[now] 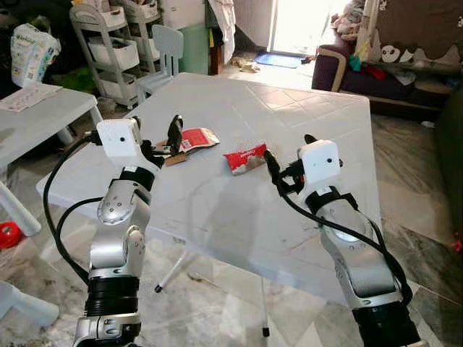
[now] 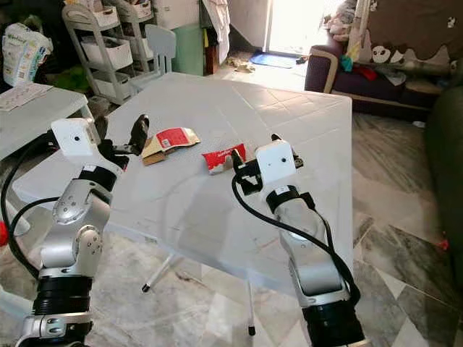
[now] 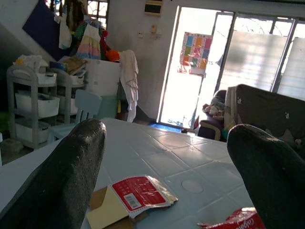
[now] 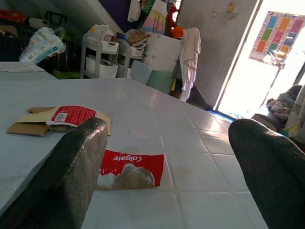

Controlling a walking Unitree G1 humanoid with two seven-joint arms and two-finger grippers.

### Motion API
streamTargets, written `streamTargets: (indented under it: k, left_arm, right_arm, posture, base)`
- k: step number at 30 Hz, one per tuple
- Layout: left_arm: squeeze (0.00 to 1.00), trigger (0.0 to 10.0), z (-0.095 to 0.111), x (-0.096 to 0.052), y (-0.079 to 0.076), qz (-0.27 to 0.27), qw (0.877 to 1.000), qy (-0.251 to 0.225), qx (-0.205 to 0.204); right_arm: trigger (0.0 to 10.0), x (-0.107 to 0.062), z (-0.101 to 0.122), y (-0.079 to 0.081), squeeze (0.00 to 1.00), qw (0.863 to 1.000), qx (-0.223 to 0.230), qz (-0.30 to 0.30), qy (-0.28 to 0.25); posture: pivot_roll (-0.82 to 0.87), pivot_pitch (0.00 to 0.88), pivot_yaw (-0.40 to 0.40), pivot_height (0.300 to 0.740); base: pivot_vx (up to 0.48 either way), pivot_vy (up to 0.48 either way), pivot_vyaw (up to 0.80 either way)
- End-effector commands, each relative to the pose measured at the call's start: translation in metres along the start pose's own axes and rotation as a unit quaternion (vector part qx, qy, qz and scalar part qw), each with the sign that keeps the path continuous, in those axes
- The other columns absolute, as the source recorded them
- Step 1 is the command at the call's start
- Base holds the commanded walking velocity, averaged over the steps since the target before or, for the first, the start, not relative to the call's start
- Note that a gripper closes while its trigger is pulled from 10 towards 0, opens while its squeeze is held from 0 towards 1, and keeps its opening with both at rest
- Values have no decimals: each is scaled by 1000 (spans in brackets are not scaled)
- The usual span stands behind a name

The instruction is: Picking trash to rubbish bin

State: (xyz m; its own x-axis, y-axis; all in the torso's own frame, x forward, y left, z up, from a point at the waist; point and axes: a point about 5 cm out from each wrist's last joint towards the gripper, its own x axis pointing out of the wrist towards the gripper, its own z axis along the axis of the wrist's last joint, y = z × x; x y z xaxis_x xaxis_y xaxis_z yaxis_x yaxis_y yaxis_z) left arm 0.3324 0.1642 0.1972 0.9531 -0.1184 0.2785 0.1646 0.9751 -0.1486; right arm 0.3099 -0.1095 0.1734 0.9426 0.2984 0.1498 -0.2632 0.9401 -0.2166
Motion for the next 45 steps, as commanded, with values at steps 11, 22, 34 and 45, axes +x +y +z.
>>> streamTargets:
  k: [11, 22, 34, 45]
  left_arm:
    - [0, 10000, 4, 4, -2, 6, 1000, -4, -10]
    - [0, 10000, 1, 5, -3, 12, 1000, 6, -9]
    - [0, 10000, -1, 5, -2, 19, 1000, 15, -4]
    - [0, 10000, 8, 5, -1, 14, 1000, -8, -7]
  right_arm:
    - [10000, 1, 3, -1, 0, 1000, -4, 1, -8]
    - [10000, 0, 1, 0, 0, 1000, -4, 2, -5]
    - [10000, 0, 1, 1, 0, 1000, -2, 3, -5]
    - [10000, 1, 8, 2, 0, 1000, 3, 7, -22]
  posture:
    - [-83, 15, -21, 740]
    - [-83, 18, -20, 740]
    - [-81, 18, -17, 740]
    - [-75, 19, -17, 740]
  base:
    - [315, 0, 0]
    - [191, 0, 0]
    - [0, 0, 0]
    - [27, 0, 0]
